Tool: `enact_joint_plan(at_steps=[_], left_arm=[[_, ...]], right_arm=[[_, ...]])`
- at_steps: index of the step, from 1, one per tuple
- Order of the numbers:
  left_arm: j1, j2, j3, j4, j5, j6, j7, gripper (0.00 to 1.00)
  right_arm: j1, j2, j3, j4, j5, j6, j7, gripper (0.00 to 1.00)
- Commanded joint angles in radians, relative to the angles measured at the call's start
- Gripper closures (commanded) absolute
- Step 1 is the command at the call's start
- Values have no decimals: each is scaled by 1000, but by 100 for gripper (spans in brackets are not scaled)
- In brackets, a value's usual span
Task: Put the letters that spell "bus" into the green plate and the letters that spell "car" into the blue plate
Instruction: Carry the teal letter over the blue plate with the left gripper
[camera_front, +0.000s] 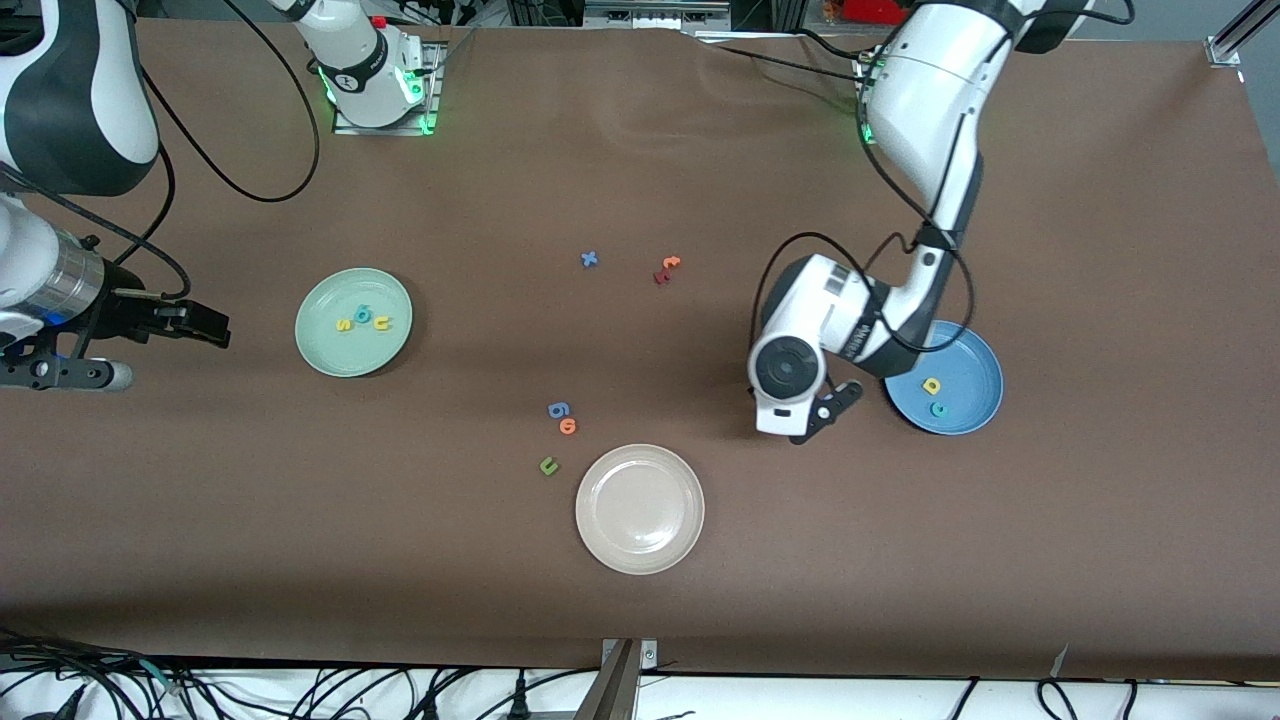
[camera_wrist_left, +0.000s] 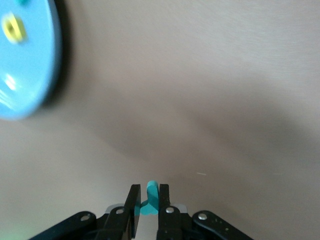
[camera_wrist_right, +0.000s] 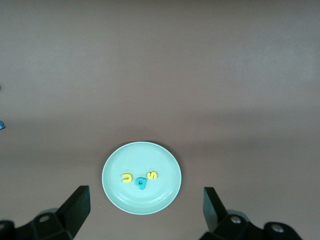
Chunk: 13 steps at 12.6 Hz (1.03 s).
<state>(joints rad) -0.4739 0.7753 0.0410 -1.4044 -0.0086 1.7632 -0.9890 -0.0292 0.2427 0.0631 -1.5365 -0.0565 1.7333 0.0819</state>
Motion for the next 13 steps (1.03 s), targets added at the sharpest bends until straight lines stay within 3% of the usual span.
enact_joint_plan(at_steps=[1,6,9,10,11,12,13], left_arm=[[93,-59,-7,-7,30,-134,418,100],[237,-61,-3,-12,113,-197,1021,100],[270,-19,-4,-12,218,-183,1225,100],[276,-7,-4,-12,223,-177,1248,91],[284,-5,-4,-16,220,-147,1298,16],[288,-7,-6,-18,207,-134,1360,0],[290,-14,-6,-12,200,-139,1378,0]], right_arm=[[-15,-16,14,-8,-8,2,-2,0],[-15,-16,12,-8,-9,2,-5,0],[-15,-14,15,-8,-8,2,6,0],[-15,-14,15,-8,-8,2,6,0],[-15,-14,15,-8,-8,2,6,0],[-15,-14,15,-8,-8,2,6,0],[-15,-14,15,-11,-6,0,4,0]])
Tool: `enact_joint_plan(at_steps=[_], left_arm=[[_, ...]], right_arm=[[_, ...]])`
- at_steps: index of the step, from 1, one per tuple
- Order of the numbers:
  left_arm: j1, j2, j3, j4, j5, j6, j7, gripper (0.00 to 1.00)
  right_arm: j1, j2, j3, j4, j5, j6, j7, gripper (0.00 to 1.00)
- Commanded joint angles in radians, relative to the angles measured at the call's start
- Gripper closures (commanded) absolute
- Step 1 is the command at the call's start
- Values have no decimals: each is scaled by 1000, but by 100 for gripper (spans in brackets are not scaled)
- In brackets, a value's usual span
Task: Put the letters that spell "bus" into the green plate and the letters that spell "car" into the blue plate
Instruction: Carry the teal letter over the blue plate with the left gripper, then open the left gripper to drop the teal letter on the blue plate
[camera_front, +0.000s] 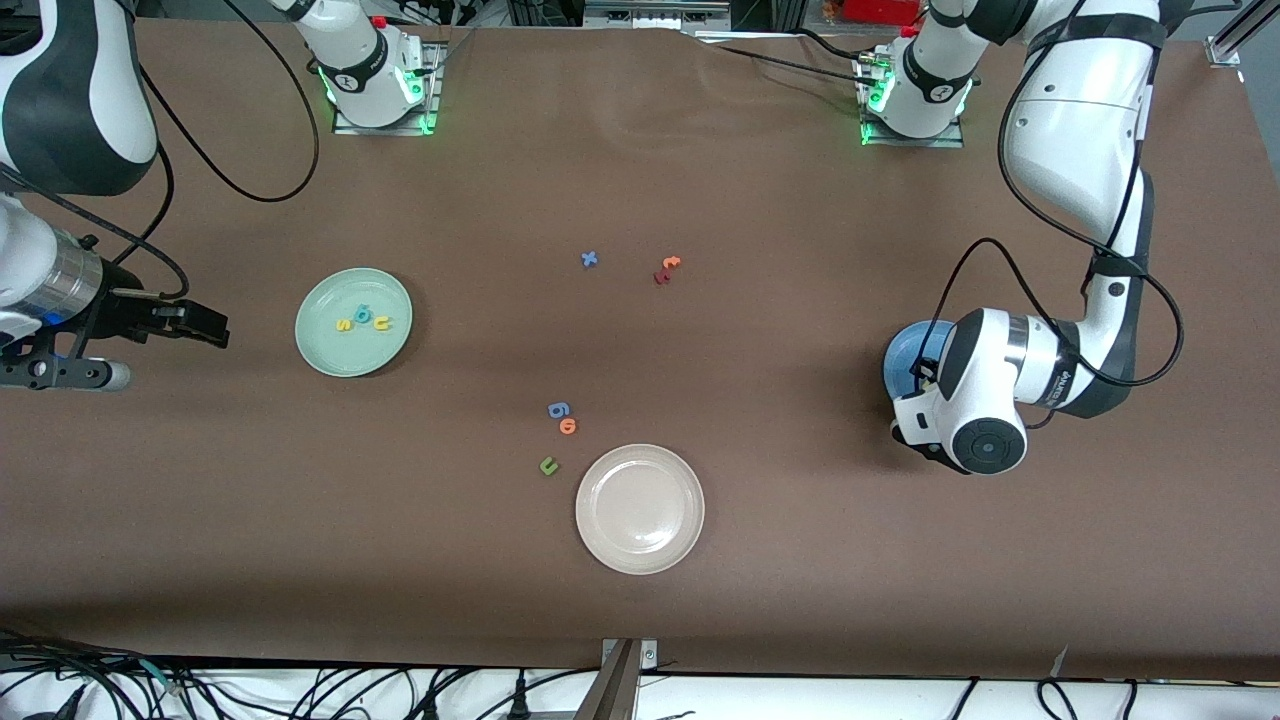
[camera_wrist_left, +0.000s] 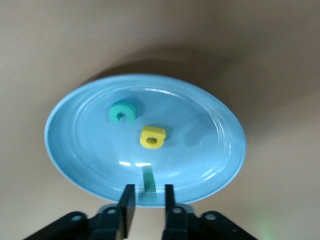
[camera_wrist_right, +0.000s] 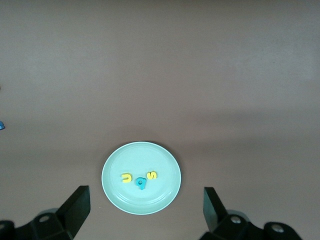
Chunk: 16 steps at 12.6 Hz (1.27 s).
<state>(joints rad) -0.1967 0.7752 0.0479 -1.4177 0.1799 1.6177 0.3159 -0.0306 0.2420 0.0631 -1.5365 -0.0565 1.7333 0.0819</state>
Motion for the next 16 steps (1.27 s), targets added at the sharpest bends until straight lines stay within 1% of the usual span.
enact_joint_plan(at_steps=[1,3,4,7,9,11,14,16], left_arm=[[16,-23,-13,3,-8,-4,74,0],[39,-63,-13,5,-43,-21,72,0],[55,-98,-11,5,-92,-36,60,0],[126,-235,-11,-13,-213,-74,-24,0],[134,-324,-11,-26,-218,-96,-70,0],[134,-414,-11,-82,-218,-99,-142,0],[135,-493,-11,-99,-215,-101,-224,0],[140,-545,-11,-109,-206,-101,-218,0]], right_arm=[[-14,-13,15,-11,-6,-8,6,0],[-12,-13,15,-11,-6,-14,6,0],[-12,-13,17,-11,-8,-14,7,0],[-12,-13,17,-10,-6,-12,7,0],[-11,-15,20,-7,-5,-9,7,0],[-11,-18,21,-7,0,-6,7,0],[-11,-20,18,-4,0,-3,7,0],[-11,-20,20,-1,-2,-3,7,0]])
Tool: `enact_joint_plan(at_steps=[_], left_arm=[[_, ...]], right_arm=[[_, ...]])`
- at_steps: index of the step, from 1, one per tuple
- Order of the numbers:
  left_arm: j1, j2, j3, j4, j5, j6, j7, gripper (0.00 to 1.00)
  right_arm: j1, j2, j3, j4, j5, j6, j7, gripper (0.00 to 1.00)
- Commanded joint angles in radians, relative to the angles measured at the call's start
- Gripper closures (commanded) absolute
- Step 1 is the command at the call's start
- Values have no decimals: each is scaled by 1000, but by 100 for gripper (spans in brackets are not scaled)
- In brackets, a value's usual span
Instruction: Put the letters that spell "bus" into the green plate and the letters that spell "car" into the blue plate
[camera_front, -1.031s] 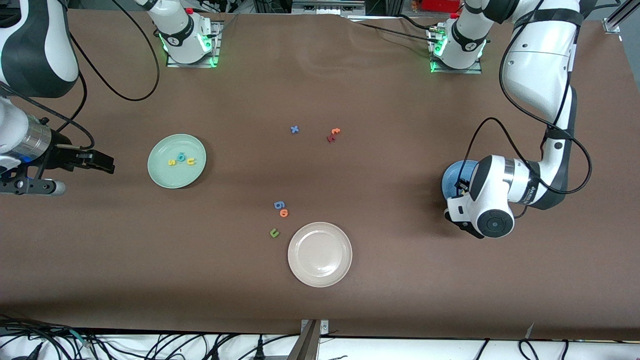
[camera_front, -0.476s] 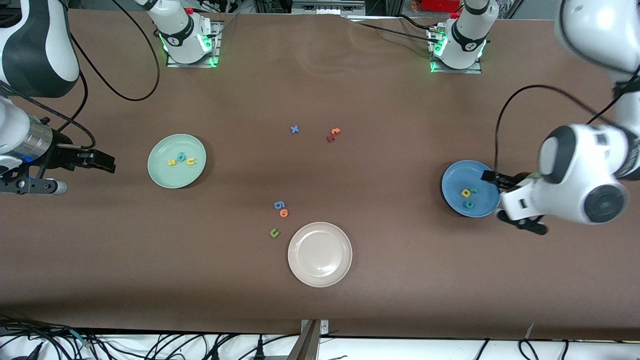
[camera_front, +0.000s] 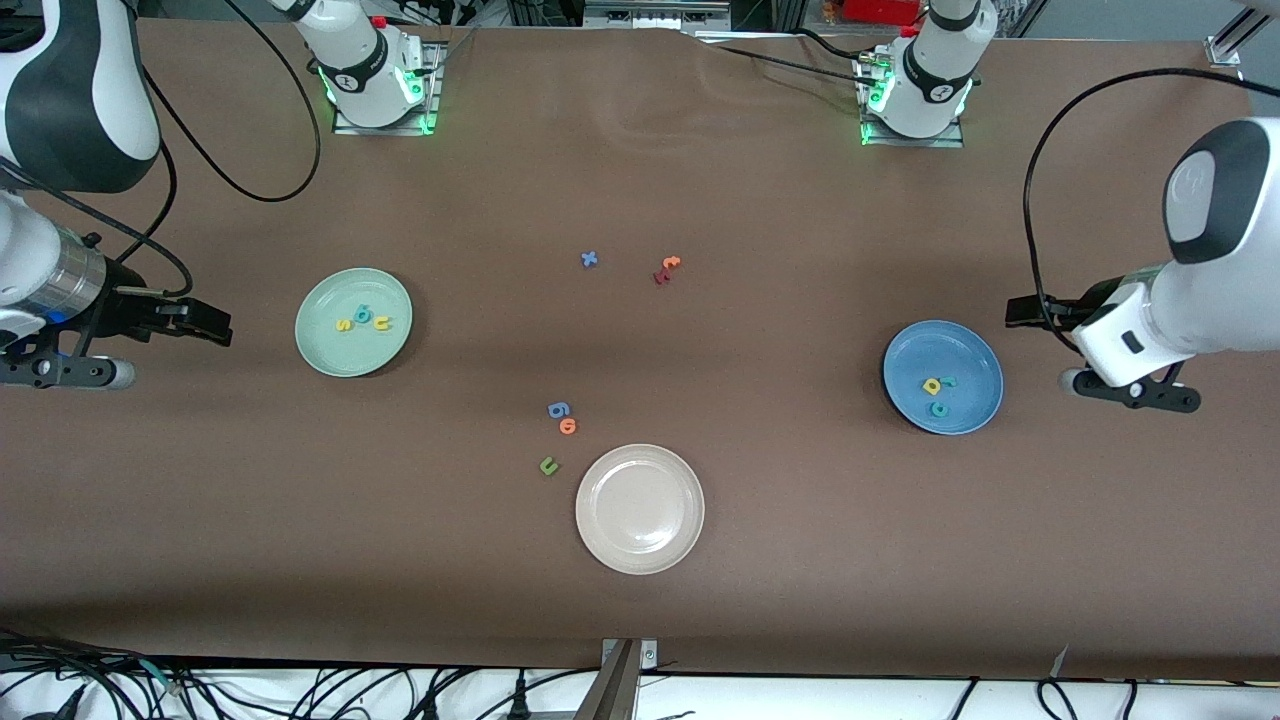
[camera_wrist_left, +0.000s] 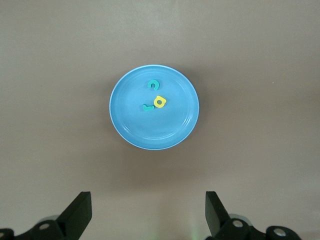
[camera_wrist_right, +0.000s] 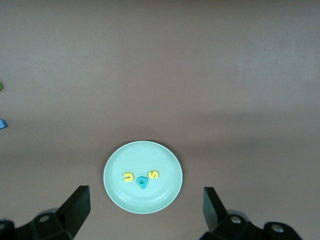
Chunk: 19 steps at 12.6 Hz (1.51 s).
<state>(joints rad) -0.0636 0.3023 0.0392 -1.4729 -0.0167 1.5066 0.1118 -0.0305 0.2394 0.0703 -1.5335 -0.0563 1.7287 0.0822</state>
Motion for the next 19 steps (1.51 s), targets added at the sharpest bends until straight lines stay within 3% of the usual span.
enact_joint_plan(at_steps=[1,5,19], left_arm=[[5,-101,-2,-70,-5,14,-11,0],[2,-212,2,-92,32,21,-17,0],[45,-206,2,-81,55,17,-23,0]], right_arm=[[-11,-19,11,-4,0,2,5,0],[-11,-23,9,-4,-3,0,5,0],[-6,-9,17,3,1,9,57,0]])
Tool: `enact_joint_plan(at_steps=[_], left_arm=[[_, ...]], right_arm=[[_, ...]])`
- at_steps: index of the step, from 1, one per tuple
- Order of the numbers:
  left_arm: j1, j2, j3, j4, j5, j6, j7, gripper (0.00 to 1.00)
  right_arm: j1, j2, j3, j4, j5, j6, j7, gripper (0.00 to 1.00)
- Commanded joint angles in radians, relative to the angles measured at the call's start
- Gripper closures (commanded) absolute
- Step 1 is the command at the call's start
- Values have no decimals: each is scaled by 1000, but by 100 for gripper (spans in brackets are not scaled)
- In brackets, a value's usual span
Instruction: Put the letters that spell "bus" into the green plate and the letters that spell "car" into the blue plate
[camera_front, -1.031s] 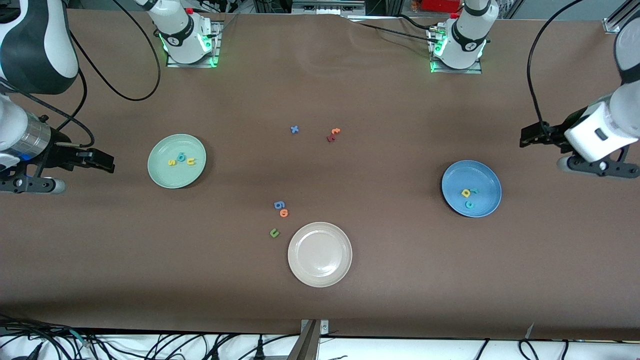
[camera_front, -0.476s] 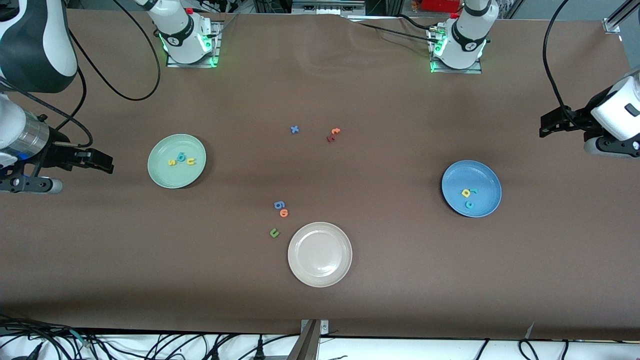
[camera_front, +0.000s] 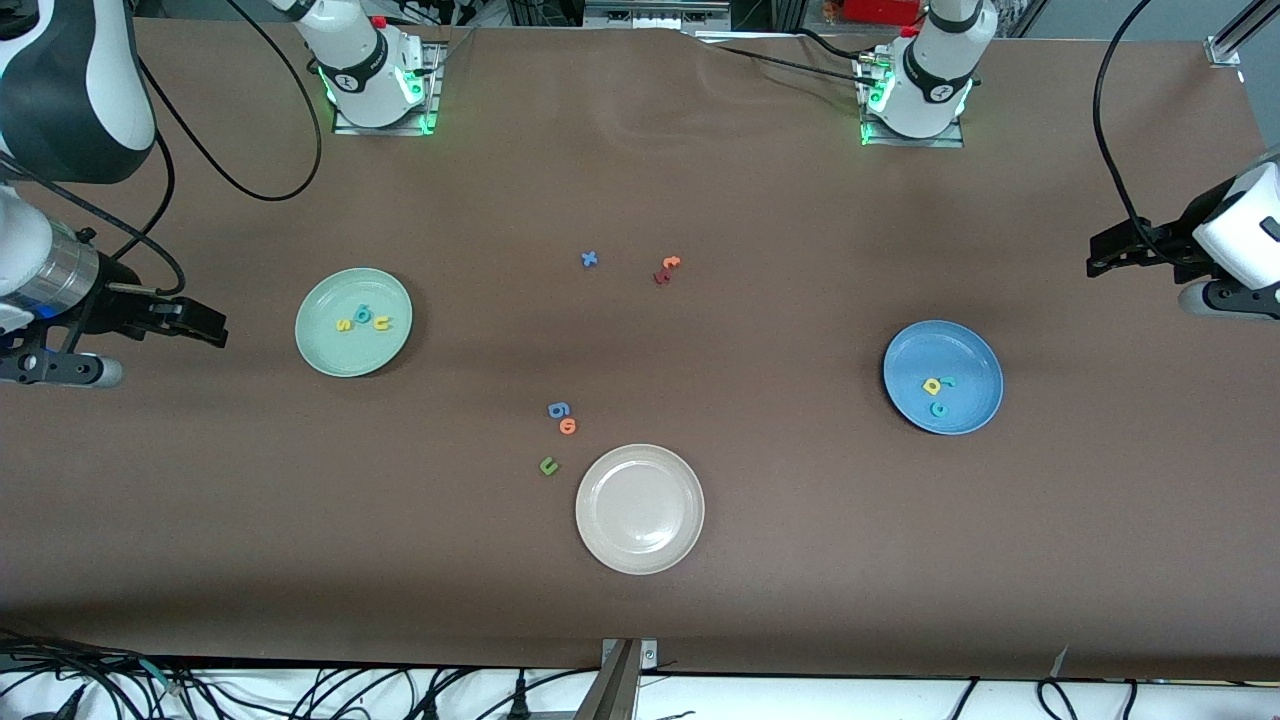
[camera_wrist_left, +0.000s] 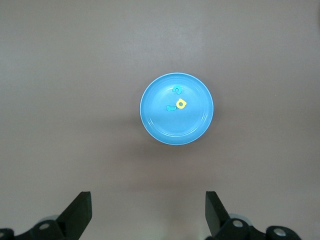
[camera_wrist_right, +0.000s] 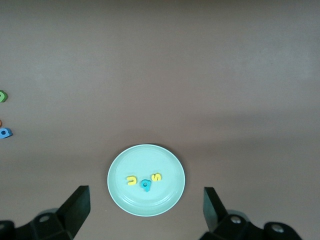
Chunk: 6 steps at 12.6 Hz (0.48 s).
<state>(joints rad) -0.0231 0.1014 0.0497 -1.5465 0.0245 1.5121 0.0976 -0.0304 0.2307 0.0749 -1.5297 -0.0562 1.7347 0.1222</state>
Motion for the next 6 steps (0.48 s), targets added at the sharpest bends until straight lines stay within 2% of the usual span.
enact_joint_plan(at_steps=[1,6], left_arm=[[5,-3,-8,-6,15,11,-9,0],[2,-5,-13,-15,18,8,-10,0]], right_arm=[[-6,-1,13,-1,13,17,17,0],[3,-4,14,-1,29,29,16,0]])
